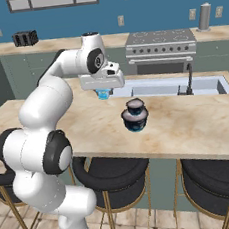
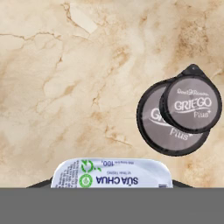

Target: Stack the yogurt containers by placing the smaller containers on top of the larger containers.

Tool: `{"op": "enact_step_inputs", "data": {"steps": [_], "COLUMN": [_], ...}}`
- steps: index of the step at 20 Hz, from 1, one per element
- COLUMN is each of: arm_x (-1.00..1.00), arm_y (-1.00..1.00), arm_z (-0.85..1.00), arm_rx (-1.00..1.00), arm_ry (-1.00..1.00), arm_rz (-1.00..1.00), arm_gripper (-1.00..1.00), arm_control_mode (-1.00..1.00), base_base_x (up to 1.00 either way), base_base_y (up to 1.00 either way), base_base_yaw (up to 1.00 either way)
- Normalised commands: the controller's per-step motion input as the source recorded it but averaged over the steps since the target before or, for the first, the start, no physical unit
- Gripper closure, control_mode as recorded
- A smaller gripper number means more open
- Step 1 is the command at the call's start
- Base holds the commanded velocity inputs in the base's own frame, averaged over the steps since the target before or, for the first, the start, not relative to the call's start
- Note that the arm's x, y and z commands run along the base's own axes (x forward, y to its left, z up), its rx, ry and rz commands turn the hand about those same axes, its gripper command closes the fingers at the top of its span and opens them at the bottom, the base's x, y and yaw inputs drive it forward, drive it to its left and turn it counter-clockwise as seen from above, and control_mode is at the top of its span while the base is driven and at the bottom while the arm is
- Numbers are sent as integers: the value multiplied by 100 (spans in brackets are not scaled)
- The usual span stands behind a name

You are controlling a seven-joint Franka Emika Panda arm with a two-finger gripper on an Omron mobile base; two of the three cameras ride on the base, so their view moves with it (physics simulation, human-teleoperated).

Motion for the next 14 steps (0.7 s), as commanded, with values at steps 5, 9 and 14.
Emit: {"op": "enact_step_inputs", "data": {"steps": [5, 9, 14], "arm_x": [11, 2, 0], "arm_y": [-21, -43, -52], "arm_z": [6, 11, 8], "arm_rx": [0, 0, 0], "arm_ry": [0, 0, 0], "arm_rz": [0, 0, 0], "arm_gripper": [100, 100, 100], "arm_control_mode": [-100, -100, -100], "base_base_x": [0, 0, 0], "base_base_y": [0, 0, 0], "base_base_yaw": [0, 0, 0]}}
